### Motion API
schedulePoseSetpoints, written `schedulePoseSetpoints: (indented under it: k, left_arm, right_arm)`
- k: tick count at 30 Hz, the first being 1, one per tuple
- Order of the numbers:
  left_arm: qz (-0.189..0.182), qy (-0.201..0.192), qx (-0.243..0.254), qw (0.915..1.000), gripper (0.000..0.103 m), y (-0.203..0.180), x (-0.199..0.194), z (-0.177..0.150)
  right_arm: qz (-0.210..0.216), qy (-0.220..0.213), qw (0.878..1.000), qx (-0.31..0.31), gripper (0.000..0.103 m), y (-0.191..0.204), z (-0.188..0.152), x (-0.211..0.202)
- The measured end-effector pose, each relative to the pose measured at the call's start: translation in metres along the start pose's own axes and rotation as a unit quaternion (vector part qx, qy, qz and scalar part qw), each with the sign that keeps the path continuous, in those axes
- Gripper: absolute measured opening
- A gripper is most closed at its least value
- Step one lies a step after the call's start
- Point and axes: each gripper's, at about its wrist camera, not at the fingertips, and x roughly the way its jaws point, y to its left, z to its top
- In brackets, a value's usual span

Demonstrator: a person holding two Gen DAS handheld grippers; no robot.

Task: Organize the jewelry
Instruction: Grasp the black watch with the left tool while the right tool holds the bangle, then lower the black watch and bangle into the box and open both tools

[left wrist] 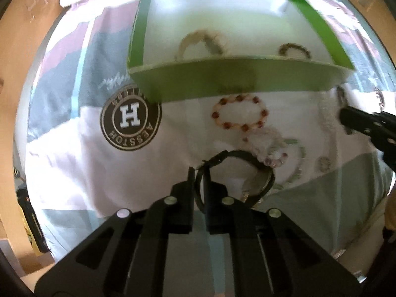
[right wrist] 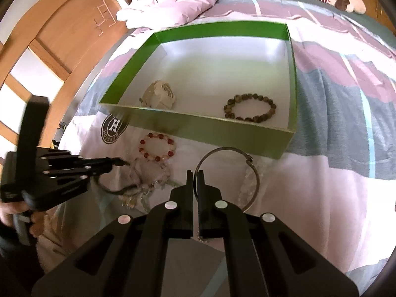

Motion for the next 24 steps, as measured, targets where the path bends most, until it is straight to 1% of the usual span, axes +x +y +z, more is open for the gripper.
schedulePoseSetpoints:
  k: [6, 9, 12, 14, 15, 16, 18, 21, 24]
  left_arm:
    - [-0.014, -0.037, 0.003, 0.9992, 0.006, -0.003, -0.031, -0.004]
    - [-0.021, -0.046, -0.005, 0.9987, 0.006, -0.004, -0.038, 0.001]
    - [-0.019, -0.047, -0.017, 0.9986, 0.006, 0.007, -0.03, 0.006]
    - [-0.015, -0.062, -0.032, 0.9975, 0.006, 0.014, -0.036, 0.008]
    - [-0.013, -0.073, -0.038, 0.9965, 0.006, 0.012, -0.038, 0.01]
    - [-0.015, -0.085, -0.044, 0.9953, 0.006, 0.016, -0.041, 0.012]
    - [-0.019, -0.108, -0.06, 0.9921, 0.006, 0.023, -0.053, 0.017]
    - [-0.025, -0.127, -0.076, 0.9886, 0.006, 0.03, -0.062, 0.034]
    - [-0.037, -0.145, -0.059, 0.9869, 0.006, 0.022, -0.064, 0.057]
  right_arm:
    - [0.013, -0.016, 1.0, -0.016, 0.003, 0.01, 0.0, -0.006]
    - [0.026, -0.024, 0.999, -0.009, 0.003, 0.01, 0.002, -0.01]
    - [0.054, -0.034, 0.998, 0.012, 0.003, 0.007, 0.005, -0.018]
    - [0.061, -0.039, 0.997, 0.016, 0.003, 0.007, 0.006, -0.023]
    - [0.053, -0.048, 0.997, 0.015, 0.003, 0.008, 0.007, -0.026]
    - [0.036, -0.064, 0.997, 0.011, 0.003, 0.01, 0.008, -0.032]
    - [0.021, -0.078, 0.997, 0.003, 0.003, 0.013, 0.01, -0.039]
    - [0.021, -0.089, 0.996, 0.009, 0.003, 0.012, 0.021, -0.045]
    - [0.01, -0.093, 0.996, -0.006, 0.003, 0.012, 0.044, -0.038]
